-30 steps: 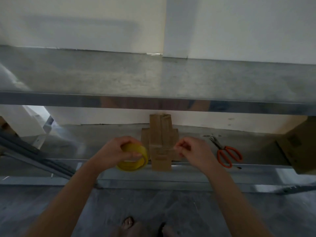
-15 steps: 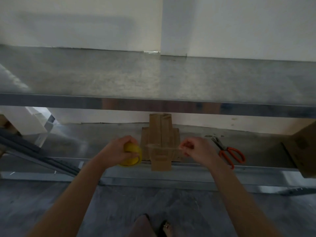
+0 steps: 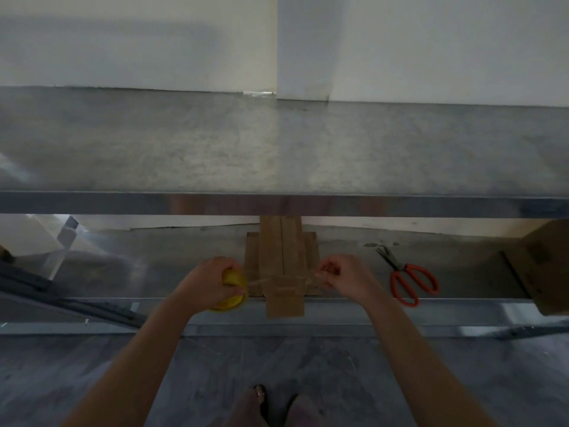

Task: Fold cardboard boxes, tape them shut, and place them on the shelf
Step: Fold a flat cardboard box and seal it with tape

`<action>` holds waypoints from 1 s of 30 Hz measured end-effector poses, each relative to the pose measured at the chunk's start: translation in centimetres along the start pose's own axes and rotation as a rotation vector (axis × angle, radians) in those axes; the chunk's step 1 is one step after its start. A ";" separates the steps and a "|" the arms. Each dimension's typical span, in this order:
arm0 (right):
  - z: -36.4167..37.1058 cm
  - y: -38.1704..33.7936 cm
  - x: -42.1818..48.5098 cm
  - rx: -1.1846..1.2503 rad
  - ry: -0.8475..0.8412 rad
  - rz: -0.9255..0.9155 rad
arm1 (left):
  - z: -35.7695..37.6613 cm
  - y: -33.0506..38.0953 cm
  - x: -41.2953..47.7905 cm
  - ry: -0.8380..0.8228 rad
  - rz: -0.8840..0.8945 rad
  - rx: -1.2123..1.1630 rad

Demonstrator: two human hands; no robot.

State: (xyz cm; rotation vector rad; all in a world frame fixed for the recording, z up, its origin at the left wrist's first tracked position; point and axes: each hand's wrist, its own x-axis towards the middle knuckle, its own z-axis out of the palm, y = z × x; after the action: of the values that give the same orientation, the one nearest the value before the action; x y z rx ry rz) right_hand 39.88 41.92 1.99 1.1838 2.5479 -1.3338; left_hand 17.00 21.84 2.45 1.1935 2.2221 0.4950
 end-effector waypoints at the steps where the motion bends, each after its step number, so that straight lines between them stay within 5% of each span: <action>1: 0.3 0.2 0.1 0.034 0.004 0.008 | 0.2 -0.1 0.1 -0.008 -0.004 -0.006; 8: 3.6 1.7 0.5 0.381 0.070 0.071 | 1.5 -0.4 0.8 -0.105 0.012 0.107; 15: 5.9 1.2 0.9 0.461 0.093 0.088 | 1.3 0.6 1.3 -0.120 0.038 0.148; 19: 5.8 0.9 0.2 0.388 0.141 0.051 | 1.1 0.4 1.2 -0.091 0.057 0.155; 24: 5.2 -0.1 -1.4 0.307 0.041 -0.225 | 0.7 0.1 0.8 -0.092 0.059 0.165; 30: 7.7 -2.7 -0.1 0.240 0.149 -0.113 | -0.9 -1.3 0.3 -0.044 0.097 0.118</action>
State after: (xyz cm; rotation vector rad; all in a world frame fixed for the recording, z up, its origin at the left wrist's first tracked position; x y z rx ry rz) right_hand 35.92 35.48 -0.99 1.2352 2.6513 -1.6780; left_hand 15.53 21.34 2.34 1.3647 2.1893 0.3763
